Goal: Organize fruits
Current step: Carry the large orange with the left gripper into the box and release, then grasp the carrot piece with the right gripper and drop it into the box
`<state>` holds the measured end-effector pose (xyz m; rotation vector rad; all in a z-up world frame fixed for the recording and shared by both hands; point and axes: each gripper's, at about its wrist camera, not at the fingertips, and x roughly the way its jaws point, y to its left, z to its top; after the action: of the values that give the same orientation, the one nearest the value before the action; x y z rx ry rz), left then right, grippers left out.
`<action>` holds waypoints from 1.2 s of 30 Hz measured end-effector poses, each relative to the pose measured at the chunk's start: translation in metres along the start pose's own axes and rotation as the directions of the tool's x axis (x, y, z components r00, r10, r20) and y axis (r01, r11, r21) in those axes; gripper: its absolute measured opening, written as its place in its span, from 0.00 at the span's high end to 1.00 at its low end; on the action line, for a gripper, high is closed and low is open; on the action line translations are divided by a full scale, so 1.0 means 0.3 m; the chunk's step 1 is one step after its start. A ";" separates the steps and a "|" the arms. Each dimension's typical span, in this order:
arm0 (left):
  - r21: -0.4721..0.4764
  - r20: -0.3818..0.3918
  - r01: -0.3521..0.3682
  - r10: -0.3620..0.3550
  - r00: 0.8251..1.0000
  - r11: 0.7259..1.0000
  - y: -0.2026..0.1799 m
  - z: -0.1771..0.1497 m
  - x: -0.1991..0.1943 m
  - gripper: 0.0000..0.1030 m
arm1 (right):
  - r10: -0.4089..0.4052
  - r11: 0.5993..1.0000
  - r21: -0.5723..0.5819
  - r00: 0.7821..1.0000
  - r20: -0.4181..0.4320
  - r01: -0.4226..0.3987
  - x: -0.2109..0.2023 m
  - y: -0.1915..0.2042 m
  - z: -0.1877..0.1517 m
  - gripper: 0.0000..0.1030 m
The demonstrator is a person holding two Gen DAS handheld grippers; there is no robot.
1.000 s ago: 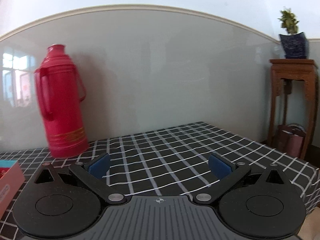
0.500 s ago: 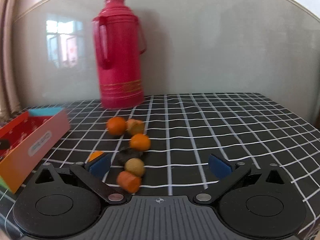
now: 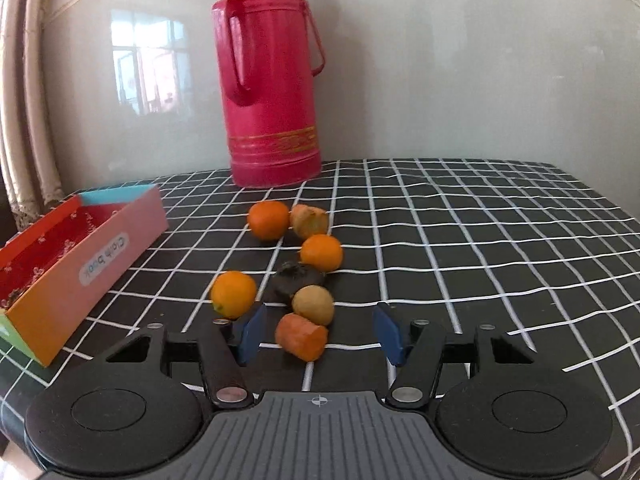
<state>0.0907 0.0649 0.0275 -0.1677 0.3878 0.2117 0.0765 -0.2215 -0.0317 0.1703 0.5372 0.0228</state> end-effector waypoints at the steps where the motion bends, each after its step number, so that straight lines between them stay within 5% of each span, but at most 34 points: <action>1: -0.002 0.001 -0.004 0.004 1.000 1.000 0.005 0.001 0.000 0.40 | 0.000 1.000 -0.004 1.000 -0.008 0.000 0.007 0.005 -0.003 0.48; 5: -0.018 -0.001 -0.015 0.015 1.000 1.000 0.028 0.005 0.001 0.38 | 0.020 1.000 0.014 0.999 -0.039 -0.020 0.034 0.007 -0.013 0.70; 13: -0.056 -0.002 -0.034 0.034 0.999 0.998 0.071 0.011 0.000 0.35 | 0.019 1.000 -0.004 1.000 -0.019 -0.019 0.024 0.032 -0.016 0.71; 18: -0.087 -0.006 -0.060 0.060 0.998 0.994 0.109 0.012 -0.002 0.33 | 0.088 0.996 -0.013 0.994 0.057 -0.088 -0.027 0.088 0.014 0.71; 24: -0.124 -0.015 -0.106 0.104 0.994 0.987 0.191 0.013 -0.012 0.31 | 0.232 0.972 -0.064 0.962 0.147 -0.225 -0.065 0.234 0.046 0.71; 36: -0.193 -0.039 -0.196 0.192 0.981 0.961 0.363 0.012 -0.036 0.30 | 0.384 0.913 -0.187 0.917 0.102 -0.362 -0.011 0.524 0.039 0.71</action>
<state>0.0566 0.1688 0.0217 -0.3267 0.4035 0.4432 0.0833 -0.0686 0.0060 0.1104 0.3564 0.4271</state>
